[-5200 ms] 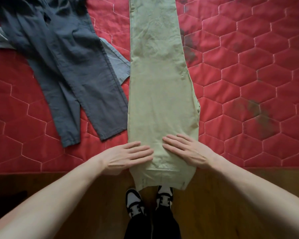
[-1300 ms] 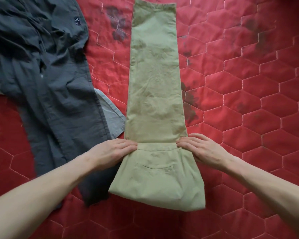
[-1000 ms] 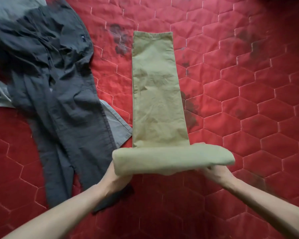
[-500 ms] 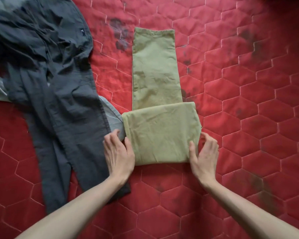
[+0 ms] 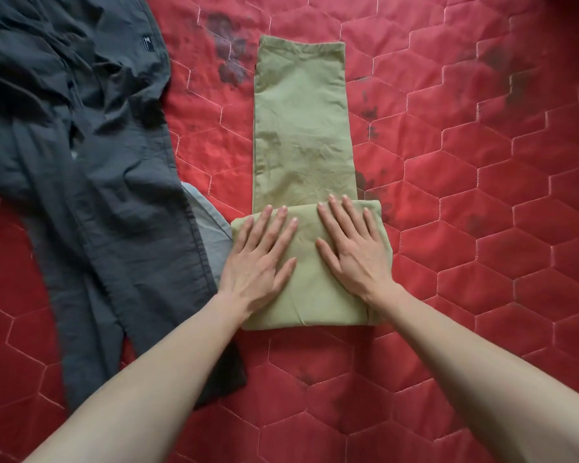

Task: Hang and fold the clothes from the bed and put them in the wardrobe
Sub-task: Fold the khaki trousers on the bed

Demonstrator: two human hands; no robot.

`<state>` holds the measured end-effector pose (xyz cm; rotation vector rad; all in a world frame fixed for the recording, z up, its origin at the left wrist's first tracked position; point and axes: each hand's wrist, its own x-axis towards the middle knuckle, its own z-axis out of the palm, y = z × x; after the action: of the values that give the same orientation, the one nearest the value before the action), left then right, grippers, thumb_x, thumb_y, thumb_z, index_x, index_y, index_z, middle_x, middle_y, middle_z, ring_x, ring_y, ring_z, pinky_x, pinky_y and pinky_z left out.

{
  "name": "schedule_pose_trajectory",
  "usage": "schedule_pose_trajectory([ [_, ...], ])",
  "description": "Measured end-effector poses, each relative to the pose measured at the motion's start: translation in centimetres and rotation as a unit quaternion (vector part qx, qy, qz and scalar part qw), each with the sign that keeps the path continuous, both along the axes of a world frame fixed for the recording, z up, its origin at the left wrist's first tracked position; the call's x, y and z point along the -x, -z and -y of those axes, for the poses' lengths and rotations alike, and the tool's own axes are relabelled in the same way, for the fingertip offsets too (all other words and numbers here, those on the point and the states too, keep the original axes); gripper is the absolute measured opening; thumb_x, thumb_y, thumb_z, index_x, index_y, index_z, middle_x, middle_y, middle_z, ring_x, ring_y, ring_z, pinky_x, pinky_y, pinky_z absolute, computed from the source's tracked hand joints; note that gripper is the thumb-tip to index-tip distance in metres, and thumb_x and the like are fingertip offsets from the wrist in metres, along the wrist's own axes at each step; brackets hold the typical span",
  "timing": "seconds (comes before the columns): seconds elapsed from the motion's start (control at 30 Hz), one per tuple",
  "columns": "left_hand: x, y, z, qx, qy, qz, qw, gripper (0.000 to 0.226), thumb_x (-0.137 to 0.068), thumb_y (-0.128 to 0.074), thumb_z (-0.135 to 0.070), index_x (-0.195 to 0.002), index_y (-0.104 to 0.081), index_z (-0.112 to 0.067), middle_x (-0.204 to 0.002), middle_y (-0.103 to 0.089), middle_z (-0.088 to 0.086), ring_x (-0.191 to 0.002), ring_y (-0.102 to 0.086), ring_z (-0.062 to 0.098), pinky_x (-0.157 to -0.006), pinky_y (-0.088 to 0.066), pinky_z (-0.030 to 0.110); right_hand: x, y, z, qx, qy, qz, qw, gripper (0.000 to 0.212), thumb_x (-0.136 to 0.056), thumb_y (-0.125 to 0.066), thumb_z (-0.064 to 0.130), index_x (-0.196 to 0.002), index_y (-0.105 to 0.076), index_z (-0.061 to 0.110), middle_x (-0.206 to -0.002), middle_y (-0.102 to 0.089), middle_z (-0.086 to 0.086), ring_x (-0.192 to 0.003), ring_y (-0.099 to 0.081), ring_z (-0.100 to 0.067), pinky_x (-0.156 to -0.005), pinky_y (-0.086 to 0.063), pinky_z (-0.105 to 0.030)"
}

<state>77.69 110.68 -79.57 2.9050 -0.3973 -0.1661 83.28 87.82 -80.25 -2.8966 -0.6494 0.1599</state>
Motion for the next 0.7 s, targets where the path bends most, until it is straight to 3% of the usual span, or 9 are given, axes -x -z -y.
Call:
schedule_pose_trajectory([
  [0.3, -1.2, 1.2, -1.5, 0.071, 0.042, -0.061, 0.995, 0.078, -0.101, -0.05, -0.049, -0.165, -0.015, -0.02, -0.173, -0.003, 0.005, -0.16, 0.003, 0.026, -0.128, -0.012, 0.051, -0.5, 1.1, 1.2, -0.086, -0.003, -0.028, 0.996, 0.062, -0.105, -0.042, 0.046, -0.162, -0.03, 0.024, -0.172, -0.02, 0.002, -0.16, -0.008, -0.019, -0.129, -0.013, -0.044],
  [0.43, -1.8, 0.9, -3.1, 0.073, 0.102, -0.064, 0.99, 0.08, -0.09, -0.049, -0.019, -0.164, -0.018, -0.013, -0.173, -0.006, 0.01, -0.16, 0.0, 0.028, -0.129, -0.01, 0.048, -1.2, 1.1, 1.8, -0.125, -0.033, -0.041, 0.991, 0.062, -0.103, -0.046, 0.033, -0.161, -0.033, 0.019, -0.171, -0.021, -0.001, -0.16, -0.009, -0.023, -0.128, -0.014, -0.045],
  [0.53, -2.1, 0.3, -4.7, 0.028, 0.146, -0.04, 0.988, 0.079, -0.084, -0.038, -0.005, -0.162, -0.024, -0.006, -0.171, -0.015, 0.011, -0.159, -0.011, 0.026, -0.126, -0.023, 0.048, -2.6, 0.6, 3.8, -0.154, -0.109, -0.099, 0.977, 0.071, -0.089, -0.043, 0.013, -0.159, -0.035, 0.01, -0.171, -0.022, -0.007, -0.16, -0.01, -0.028, -0.128, -0.017, -0.049],
  [0.6, -1.7, -0.6, -6.0, -0.014, 0.159, -0.014, 0.987, 0.074, -0.086, -0.028, 0.001, -0.16, -0.029, -0.005, -0.169, -0.023, 0.011, -0.157, -0.02, 0.026, -0.122, -0.032, 0.049, -4.0, -0.1, 5.8, -0.129, -0.169, -0.094, 0.973, 0.073, -0.083, -0.039, 0.001, -0.156, -0.04, 0.006, -0.169, -0.026, -0.01, -0.159, -0.017, -0.028, -0.126, -0.025, -0.049],
  [0.7, -0.9, -1.7, -8.0, -0.057, 0.174, -0.004, 0.983, 0.072, -0.091, -0.026, -0.002, -0.163, -0.021, -0.008, -0.171, -0.016, 0.01, -0.158, -0.015, 0.026, -0.125, -0.029, 0.047, -5.8, -1.2, 8.7, -0.025, -0.24, -0.061, 0.968, 0.08, -0.082, -0.036, -0.002, -0.161, -0.033, 0.014, -0.17, -0.024, -0.006, -0.158, -0.02, -0.024, -0.121, -0.034, -0.049],
])
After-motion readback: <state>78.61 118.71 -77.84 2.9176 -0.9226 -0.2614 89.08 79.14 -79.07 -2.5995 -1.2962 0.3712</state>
